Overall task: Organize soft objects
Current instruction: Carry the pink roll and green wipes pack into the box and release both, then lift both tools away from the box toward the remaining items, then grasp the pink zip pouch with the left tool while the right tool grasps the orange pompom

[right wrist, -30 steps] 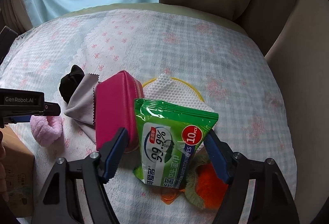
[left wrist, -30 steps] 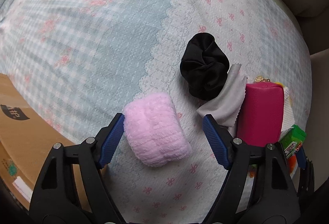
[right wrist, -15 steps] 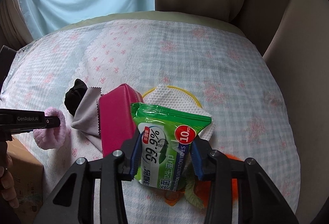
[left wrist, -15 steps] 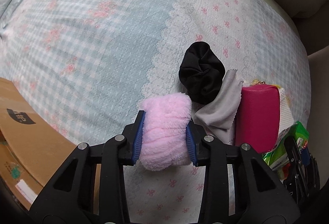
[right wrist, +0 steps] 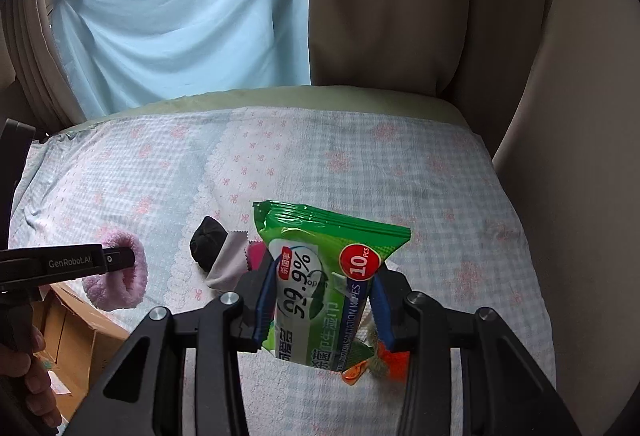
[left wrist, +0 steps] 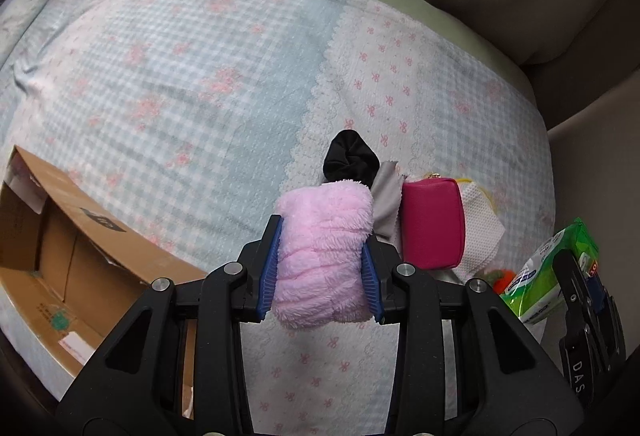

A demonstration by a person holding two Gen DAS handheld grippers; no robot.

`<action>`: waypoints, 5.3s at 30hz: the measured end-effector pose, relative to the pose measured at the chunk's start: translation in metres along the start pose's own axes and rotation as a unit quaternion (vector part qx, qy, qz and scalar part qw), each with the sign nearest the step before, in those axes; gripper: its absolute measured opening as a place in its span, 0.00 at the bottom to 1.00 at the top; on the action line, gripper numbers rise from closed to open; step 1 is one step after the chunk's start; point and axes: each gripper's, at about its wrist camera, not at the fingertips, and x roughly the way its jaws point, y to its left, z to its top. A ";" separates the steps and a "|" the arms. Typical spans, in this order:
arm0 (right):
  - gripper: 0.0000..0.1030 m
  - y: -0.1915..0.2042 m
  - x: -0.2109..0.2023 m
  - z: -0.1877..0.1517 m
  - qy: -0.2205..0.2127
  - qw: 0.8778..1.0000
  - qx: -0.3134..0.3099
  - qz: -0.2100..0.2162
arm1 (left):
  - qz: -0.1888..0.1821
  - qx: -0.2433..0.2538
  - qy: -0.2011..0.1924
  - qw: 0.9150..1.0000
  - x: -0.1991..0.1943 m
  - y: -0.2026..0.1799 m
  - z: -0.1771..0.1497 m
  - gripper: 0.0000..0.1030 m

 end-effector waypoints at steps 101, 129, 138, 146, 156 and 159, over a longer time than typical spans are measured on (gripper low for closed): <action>1.00 0.314 -0.134 -0.053 0.207 0.975 0.031 0.069 | -0.014 0.205 -0.009 0.979 -0.210 0.290 -0.066 1.00; 1.00 0.142 -0.359 -0.043 -0.089 0.988 0.113 -0.052 | -0.052 0.193 -0.200 0.959 -0.357 0.146 -0.096 1.00; 1.00 0.032 -0.312 -0.037 -0.070 0.993 0.096 -0.022 | -0.058 0.144 -0.168 0.973 -0.295 0.032 -0.098 1.00; 1.00 -0.051 -0.234 -0.033 -0.031 0.996 0.081 0.007 | -0.080 0.095 -0.119 0.985 -0.210 -0.046 -0.089 1.00; 0.96 -0.106 -0.126 -0.041 0.013 0.995 0.089 0.035 | -0.111 0.050 -0.046 0.992 -0.071 -0.094 -0.063 0.99; 0.95 -0.116 -0.094 -0.044 0.023 0.994 0.098 0.039 | -0.117 0.039 -0.024 0.992 -0.025 -0.100 -0.057 0.98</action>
